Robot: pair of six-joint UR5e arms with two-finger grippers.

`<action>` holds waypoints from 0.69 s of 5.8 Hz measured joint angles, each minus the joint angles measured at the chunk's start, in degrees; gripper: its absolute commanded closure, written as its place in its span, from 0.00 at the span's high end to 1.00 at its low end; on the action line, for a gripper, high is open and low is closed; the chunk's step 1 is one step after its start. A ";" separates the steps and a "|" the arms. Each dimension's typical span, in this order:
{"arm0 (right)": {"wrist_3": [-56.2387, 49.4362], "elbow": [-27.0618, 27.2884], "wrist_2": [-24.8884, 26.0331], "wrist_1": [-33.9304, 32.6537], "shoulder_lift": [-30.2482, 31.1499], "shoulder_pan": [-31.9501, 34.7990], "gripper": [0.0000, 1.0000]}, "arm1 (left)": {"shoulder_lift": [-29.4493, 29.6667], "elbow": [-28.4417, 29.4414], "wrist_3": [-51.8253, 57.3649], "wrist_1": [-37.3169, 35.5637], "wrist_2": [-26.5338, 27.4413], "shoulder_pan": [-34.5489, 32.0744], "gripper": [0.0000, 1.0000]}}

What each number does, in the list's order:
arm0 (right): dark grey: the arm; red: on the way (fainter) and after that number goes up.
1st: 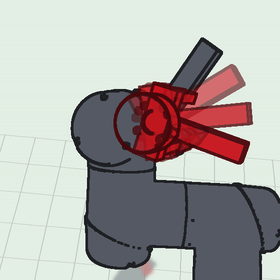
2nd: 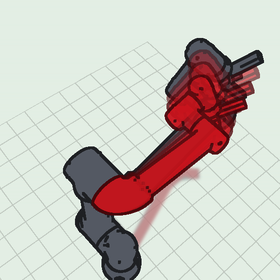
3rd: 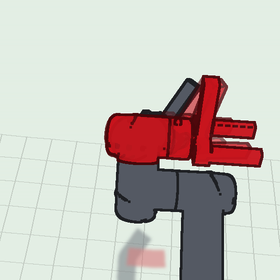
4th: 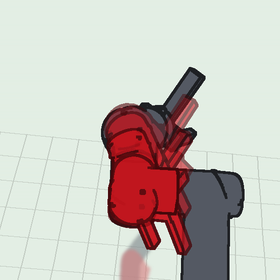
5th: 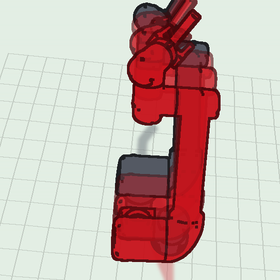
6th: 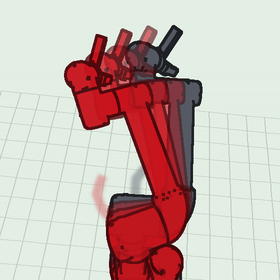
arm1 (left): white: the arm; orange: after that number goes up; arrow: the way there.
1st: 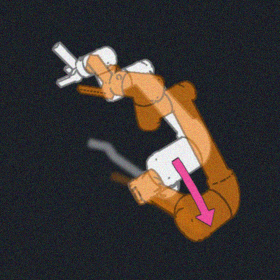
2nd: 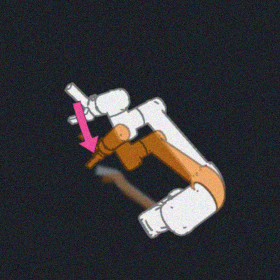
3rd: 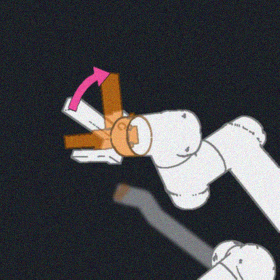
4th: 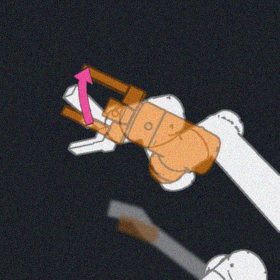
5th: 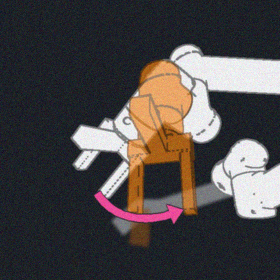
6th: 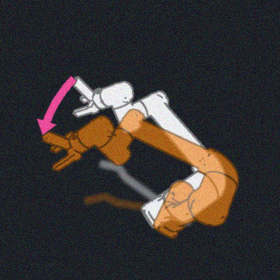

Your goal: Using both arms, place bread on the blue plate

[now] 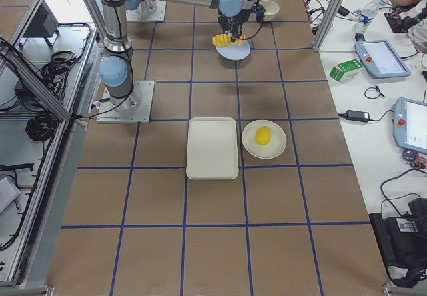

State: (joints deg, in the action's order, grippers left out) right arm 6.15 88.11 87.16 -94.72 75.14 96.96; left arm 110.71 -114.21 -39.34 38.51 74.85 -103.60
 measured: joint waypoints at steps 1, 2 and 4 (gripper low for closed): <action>4.00 -0.02 -0.25 -4.36 -2.60 2.70 0.00 | 0.86 0.19 0.69 -0.12 1.44 -0.25 0.99; 6.39 -0.03 -0.37 -7.01 -4.70 4.69 0.00 | 1.01 0.64 1.92 -0.02 4.77 -0.16 1.00; 11.48 -0.09 -2.11 -11.76 -8.04 7.82 0.00 | -1.05 3.70 4.30 5.82 8.44 1.78 1.00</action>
State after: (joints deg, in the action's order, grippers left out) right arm 17.63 88.02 85.05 -106.48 67.09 104.78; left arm 109.67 -110.51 -35.05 44.33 83.29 -101.82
